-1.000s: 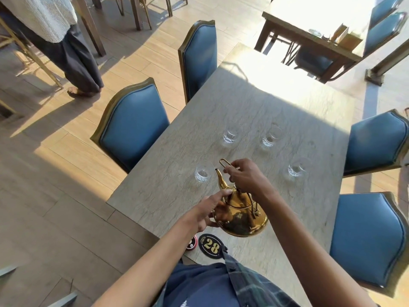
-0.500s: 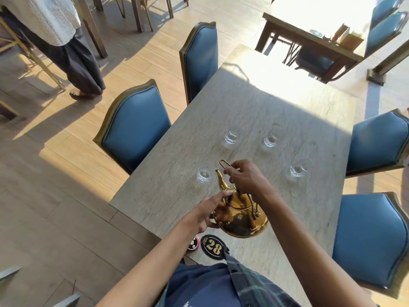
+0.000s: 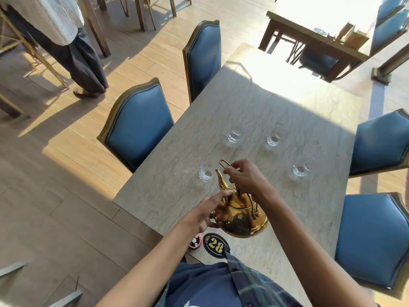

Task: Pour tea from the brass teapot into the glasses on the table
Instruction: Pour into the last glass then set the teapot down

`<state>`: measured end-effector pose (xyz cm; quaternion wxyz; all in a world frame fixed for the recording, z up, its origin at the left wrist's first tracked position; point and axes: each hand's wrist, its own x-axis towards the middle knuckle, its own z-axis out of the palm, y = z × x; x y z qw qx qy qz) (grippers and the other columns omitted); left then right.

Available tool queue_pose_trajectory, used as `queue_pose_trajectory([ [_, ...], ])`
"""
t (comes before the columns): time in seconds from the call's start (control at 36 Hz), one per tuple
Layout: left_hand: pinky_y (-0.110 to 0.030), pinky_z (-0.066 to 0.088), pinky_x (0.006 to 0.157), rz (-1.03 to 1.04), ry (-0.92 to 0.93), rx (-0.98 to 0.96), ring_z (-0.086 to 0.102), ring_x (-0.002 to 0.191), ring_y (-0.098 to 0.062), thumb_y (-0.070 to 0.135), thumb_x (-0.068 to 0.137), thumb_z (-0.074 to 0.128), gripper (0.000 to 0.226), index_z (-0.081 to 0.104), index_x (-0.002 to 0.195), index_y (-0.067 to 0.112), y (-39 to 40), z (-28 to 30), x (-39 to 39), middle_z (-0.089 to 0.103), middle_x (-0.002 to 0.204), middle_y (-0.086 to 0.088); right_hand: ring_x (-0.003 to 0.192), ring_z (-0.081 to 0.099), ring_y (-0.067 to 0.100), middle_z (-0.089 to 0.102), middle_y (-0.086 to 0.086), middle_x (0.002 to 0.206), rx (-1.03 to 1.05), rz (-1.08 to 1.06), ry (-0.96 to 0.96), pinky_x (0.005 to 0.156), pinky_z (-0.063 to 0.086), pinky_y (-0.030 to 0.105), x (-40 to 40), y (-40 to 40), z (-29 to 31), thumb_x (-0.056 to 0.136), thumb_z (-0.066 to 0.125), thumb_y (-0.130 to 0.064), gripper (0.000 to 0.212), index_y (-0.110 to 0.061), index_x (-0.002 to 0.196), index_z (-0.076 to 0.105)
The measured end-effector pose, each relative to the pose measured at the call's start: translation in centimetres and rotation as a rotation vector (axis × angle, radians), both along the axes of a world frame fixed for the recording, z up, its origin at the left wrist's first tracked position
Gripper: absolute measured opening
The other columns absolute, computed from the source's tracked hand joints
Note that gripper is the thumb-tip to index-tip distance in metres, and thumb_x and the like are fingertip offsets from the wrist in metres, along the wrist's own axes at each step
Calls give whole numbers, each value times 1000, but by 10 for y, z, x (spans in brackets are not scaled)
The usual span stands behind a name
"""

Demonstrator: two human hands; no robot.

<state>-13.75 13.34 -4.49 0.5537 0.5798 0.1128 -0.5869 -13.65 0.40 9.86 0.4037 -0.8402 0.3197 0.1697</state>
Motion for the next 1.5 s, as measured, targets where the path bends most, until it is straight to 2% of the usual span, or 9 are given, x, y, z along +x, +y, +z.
queue_pose_trajectory([
  [0.25, -58, 57, 109, -8, -8, 9, 74, 92, -24, 65, 88, 77, 48, 76, 106, 20, -1, -1, -2, 78, 86, 0, 74, 61, 24, 72, 21, 98, 6, -10, 9, 64, 47, 38, -1, 1, -1, 101, 53, -28, 35, 2, 105, 71],
  [0.44, -51, 61, 97, 6, 6, 0, 75, 101, -26, 65, 88, 77, 66, 74, 132, 16, 1, 0, -1, 76, 108, -4, 68, 59, 23, 74, 23, 95, -21, 1, -2, 61, 44, 37, -2, 0, -4, 99, 53, -24, 36, 6, 101, 71],
  [0.64, -52, 61, 103, -25, -7, 6, 75, 107, -27, 64, 88, 77, 59, 76, 124, 18, 5, -3, 2, 80, 120, -11, 66, 55, 22, 72, 27, 94, -17, -35, -23, 59, 41, 37, -3, 2, -12, 98, 54, -27, 36, 4, 99, 71],
  [0.81, -45, 61, 92, -36, -44, 12, 78, 101, -24, 64, 85, 79, 58, 76, 122, 19, 8, -8, 8, 83, 105, -5, 75, 67, 35, 72, 27, 95, 3, -63, -69, 62, 46, 39, -7, 5, -15, 98, 54, -29, 38, 5, 100, 70],
  [0.94, -41, 62, 82, -44, -87, 1, 79, 100, -23, 72, 65, 88, 95, 68, 139, 14, 9, -9, 20, 82, 115, -8, 92, 69, 38, 71, 22, 96, 0, -98, -111, 80, 56, 59, -14, 7, -11, 97, 53, -32, 36, -1, 99, 71],
  [1.08, -41, 60, 85, -81, -185, -30, 79, 110, -25, 74, 58, 93, 110, 61, 146, 16, 8, -4, 36, 80, 126, -9, 90, 66, 24, 68, 8, 96, 74, -192, -176, 81, 55, 46, -21, 4, -9, 100, 52, -32, 32, -6, 105, 70],
  [1.22, -34, 57, 81, -182, -286, -103, 78, 112, -23, 53, 84, 88, 72, 62, 144, 22, 1, 11, 55, 81, 124, -4, 51, 55, 12, 58, 1, 64, 269, -354, -266, 53, 45, 33, -40, -3, -11, 100, 54, -32, 28, -9, 95, 68],
  [1.33, -23, 58, 70, -310, -323, -123, 78, 93, -11, 39, 91, 85, 39, 65, 123, 27, -10, 21, 69, 80, 111, 0, 47, 55, 11, 58, 0, 60, 382, -442, -352, 48, 45, 23, -54, -4, -6, 103, 51, -27, 25, -8, 93, 65],
  [1.5, -25, 63, 78, -435, -361, -127, 80, 107, -20, 35, 81, 95, 68, 66, 140, 17, -35, 18, 83, 80, 122, -9, 55, 58, 17, 59, 4, 65, 480, -563, -431, 51, 49, 27, -70, -3, -6, 105, 47, -22, 29, 5, 105, 57],
])
